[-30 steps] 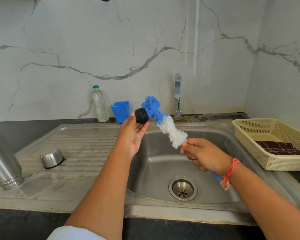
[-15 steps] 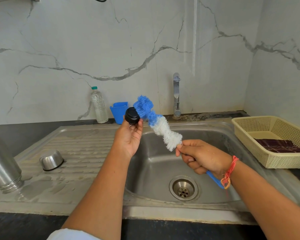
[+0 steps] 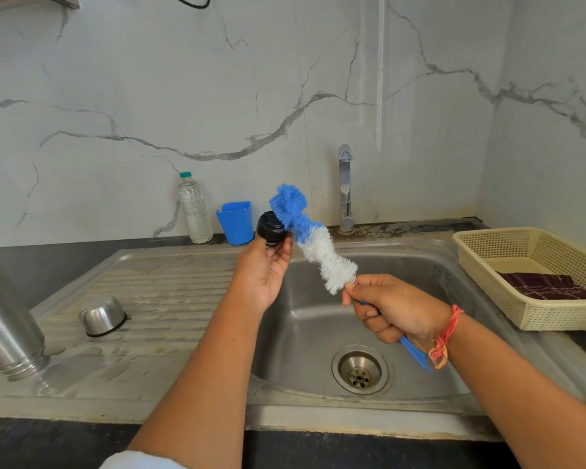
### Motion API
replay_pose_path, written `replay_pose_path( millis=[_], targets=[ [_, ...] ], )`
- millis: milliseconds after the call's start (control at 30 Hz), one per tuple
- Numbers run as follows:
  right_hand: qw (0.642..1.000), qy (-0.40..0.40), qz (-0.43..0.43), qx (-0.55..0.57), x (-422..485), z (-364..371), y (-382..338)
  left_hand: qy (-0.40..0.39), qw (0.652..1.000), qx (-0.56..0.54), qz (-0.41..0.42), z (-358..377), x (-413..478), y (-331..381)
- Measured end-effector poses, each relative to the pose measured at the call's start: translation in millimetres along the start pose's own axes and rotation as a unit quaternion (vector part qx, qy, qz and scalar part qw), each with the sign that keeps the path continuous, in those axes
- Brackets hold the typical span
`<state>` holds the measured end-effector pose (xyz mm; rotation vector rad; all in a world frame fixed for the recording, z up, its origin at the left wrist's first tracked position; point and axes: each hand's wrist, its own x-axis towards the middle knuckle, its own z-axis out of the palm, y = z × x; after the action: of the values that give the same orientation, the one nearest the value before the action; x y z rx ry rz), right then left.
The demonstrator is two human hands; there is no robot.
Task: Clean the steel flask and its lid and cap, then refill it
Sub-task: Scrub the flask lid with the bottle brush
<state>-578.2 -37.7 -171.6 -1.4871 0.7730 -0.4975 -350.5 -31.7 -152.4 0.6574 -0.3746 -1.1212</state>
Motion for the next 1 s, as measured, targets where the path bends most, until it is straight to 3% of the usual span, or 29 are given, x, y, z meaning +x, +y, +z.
replay_pose_path(
  millis=[133,333,500,700,867,1000],
  targets=[
    [0.999,-0.012,0.021,-0.024,-3.0,1.3,2.2,0.062,0.997,-0.032,0.036,-6.0,8.6,0.3],
    [1.0,0.021,-0.005,-0.02,1.2,4.9,0.6,0.021,0.998,0.049,0.031,-0.7,6.4,-5.3],
    [0.998,0.006,0.018,-0.068,-1.7,3.9,2.2,0.077,0.995,-0.001,0.071,-13.7,16.6,2.1],
    [0.998,0.055,-0.004,-0.04,2.0,2.9,0.0,-0.034,0.978,0.192,0.073,-6.4,9.8,-10.9],
    [0.997,0.019,0.013,-0.075,-3.1,1.0,1.8,0.03,0.978,0.168,0.123,-12.9,17.6,-6.6],
    [0.997,0.028,0.004,-0.071,0.3,2.2,0.0,-0.021,0.97,0.215,0.108,-12.1,12.9,-12.1]
  ],
)
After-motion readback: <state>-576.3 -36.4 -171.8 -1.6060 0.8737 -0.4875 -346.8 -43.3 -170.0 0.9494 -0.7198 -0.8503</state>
